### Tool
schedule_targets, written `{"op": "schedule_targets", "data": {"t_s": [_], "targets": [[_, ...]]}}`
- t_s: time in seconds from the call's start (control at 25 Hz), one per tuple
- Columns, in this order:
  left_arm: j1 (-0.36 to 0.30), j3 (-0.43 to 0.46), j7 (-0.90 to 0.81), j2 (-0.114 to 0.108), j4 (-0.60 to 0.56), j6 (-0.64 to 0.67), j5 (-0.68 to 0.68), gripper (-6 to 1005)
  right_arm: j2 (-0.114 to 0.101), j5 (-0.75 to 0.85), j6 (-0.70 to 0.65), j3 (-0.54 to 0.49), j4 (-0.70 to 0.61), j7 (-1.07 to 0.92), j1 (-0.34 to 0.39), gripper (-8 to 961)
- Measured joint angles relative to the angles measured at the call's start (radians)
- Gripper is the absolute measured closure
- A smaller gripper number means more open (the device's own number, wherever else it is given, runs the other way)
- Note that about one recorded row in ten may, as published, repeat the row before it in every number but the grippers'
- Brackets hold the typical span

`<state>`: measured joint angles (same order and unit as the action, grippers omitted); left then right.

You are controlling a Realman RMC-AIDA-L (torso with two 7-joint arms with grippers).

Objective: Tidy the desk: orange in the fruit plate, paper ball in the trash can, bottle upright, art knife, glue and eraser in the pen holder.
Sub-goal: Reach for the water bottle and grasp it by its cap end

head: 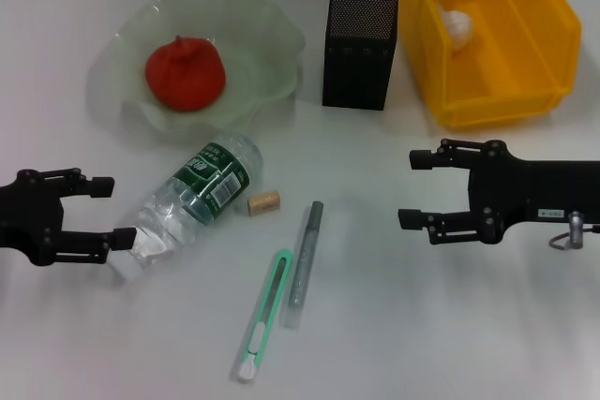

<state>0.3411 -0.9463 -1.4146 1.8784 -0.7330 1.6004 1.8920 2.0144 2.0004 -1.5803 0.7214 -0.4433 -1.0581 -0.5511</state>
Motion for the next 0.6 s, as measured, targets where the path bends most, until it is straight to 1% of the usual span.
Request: {"op": "schedule_targets", "data": {"t_s": [0.04, 0.12, 0.16, 0.2, 0.48, 0.56, 0.6], "targets": [[0.003, 0.011, -0.015, 0.001, -0.019, 0.007, 0.022, 250, 0.002, 0.0, 0.006, 0.003, 0.001, 0.001, -0.002, 136], [0.003, 0.011, -0.015, 0.001, -0.019, 0.007, 0.022, 251, 0.004, 0.001, 0.009, 0.007, 0.001, 0.001, -0.003, 136], [0.013, 0.022, -0.056, 0.008, -0.074, 0.019, 0.078, 252, 0.007, 0.002, 0.01, 0.009, 0.0, 0.002, -0.003, 136], [0.021, 0.022, -0.076, 0.011, -0.09, 0.021, 0.1, 252, 0.01, 0.005, 0.012, 0.01, -0.003, 0.002, -0.005, 136], [0.042, 0.023, -0.11, 0.023, -0.095, 0.044, 0.148, 255, 0.012, 0.007, 0.013, 0.01, -0.004, 0.002, -0.01, 136], [0.032, 0.028, -0.101, 0.042, -0.091, 0.04, 0.158, 256, 0.012, 0.007, 0.021, 0.01, -0.001, 0.009, -0.012, 136], [0.032, 0.028, -0.101, 0.042, -0.091, 0.04, 0.158, 257, 0.012, 0.007, 0.021, 0.01, -0.001, 0.009, -0.012, 136]]}}
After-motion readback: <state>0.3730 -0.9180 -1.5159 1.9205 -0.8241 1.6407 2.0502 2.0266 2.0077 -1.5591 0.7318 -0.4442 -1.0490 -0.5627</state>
